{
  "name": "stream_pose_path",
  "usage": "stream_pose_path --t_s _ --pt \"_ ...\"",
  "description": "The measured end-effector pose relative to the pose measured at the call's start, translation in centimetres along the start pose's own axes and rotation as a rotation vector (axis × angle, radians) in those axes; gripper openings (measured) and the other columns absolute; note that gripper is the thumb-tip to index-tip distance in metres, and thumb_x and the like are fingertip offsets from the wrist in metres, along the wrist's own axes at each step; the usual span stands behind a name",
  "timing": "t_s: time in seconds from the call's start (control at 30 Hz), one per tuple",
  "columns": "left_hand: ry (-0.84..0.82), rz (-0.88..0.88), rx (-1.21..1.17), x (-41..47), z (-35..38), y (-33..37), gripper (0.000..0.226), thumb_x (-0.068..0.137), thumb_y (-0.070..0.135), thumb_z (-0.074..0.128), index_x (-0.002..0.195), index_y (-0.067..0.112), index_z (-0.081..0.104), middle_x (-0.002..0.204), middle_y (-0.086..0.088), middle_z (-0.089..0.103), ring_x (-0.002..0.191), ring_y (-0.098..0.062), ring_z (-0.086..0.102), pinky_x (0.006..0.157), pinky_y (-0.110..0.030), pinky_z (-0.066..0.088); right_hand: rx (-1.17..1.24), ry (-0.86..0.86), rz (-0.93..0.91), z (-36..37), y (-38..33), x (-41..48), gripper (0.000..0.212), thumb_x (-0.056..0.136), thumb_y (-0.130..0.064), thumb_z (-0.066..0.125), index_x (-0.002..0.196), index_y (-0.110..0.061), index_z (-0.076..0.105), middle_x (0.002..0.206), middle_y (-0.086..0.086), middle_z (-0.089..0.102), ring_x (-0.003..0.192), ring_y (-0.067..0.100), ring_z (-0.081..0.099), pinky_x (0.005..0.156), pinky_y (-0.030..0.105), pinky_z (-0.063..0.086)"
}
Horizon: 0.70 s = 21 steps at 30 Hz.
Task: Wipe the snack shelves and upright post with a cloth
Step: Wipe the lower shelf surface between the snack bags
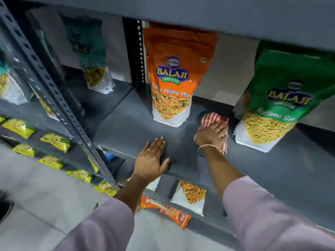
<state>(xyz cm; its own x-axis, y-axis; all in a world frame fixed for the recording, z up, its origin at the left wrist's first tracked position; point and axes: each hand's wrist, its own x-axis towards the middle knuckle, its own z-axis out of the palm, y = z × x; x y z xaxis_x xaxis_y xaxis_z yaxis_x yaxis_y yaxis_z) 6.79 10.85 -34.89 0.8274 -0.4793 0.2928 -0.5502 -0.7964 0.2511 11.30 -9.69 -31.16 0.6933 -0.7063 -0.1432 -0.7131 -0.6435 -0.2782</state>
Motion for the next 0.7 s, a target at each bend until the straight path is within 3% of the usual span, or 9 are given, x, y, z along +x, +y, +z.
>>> stream_pose_path --t_s 0.2,0.33,0.47,0.6,0.7 --pt "0.039 0.013 -0.011 -0.1 0.6 -0.3 0.059 0.087 0.042 0.036 0.119 0.001 0.062 0.127 -0.015 0.059 0.114 -0.029 0.058 0.103 -0.036 0.028 0.0 0.03 -0.002 -0.3 -1.6 4.1 0.067 0.097 -0.036 0.036 0.15 -0.002 0.011 0.158 0.017 0.019 0.145 0.035 0.018 0.119 0.043 0.014" --pt "0.026 -0.011 -0.028 0.0 0.5 -0.4 0.072 0.095 0.05 0.014 0.119 0.002 0.062 0.126 -0.014 0.059 0.114 -0.027 0.058 0.103 -0.035 0.029 -0.043 -0.067 -0.124 -1.7 -2.1 6.3 0.066 0.096 -0.032 0.042 0.15 -0.008 0.014 0.159 0.013 0.019 0.145 0.034 0.021 0.118 0.044 0.02" --pt "0.017 -0.005 -0.025 0.0 0.5 -0.4 0.066 0.093 0.048 0.021 0.119 0.003 0.062 0.126 -0.014 0.059 0.113 -0.027 0.059 0.103 -0.034 0.028 -0.176 -0.008 -0.423 -2.1 -2.7 9.1 0.082 0.084 -0.035 0.045 0.152 -0.011 0.005 0.16 0.014 0.007 0.147 0.037 0.009 0.12 0.052 0.009" --pt "0.028 -0.006 -0.024 -0.1 0.6 -0.4 0.06 0.083 0.044 0.037 0.118 0.003 0.063 0.125 -0.013 0.06 0.111 -0.028 0.06 0.102 -0.034 0.029 -0.08 -0.071 -0.462 -2.1 -2.4 8.9 0.073 0.092 -0.032 0.032 0.152 -0.009 -0.003 0.161 0.013 -0.005 0.148 0.037 -0.001 0.121 0.053 0.001" --pt "0.025 -0.016 -0.029 -0.1 0.3 -0.3 0.06 0.082 0.043 0.038 0.118 0.002 0.063 0.126 -0.014 0.06 0.111 -0.028 0.06 0.102 -0.034 0.03 -0.016 -0.113 -0.407 -2.5 -1.9 7.6 0.059 0.099 -0.027 0.031 0.152 -0.011 0.012 0.162 0.007 0.008 0.149 0.027 0.009 0.122 0.038 0.008"
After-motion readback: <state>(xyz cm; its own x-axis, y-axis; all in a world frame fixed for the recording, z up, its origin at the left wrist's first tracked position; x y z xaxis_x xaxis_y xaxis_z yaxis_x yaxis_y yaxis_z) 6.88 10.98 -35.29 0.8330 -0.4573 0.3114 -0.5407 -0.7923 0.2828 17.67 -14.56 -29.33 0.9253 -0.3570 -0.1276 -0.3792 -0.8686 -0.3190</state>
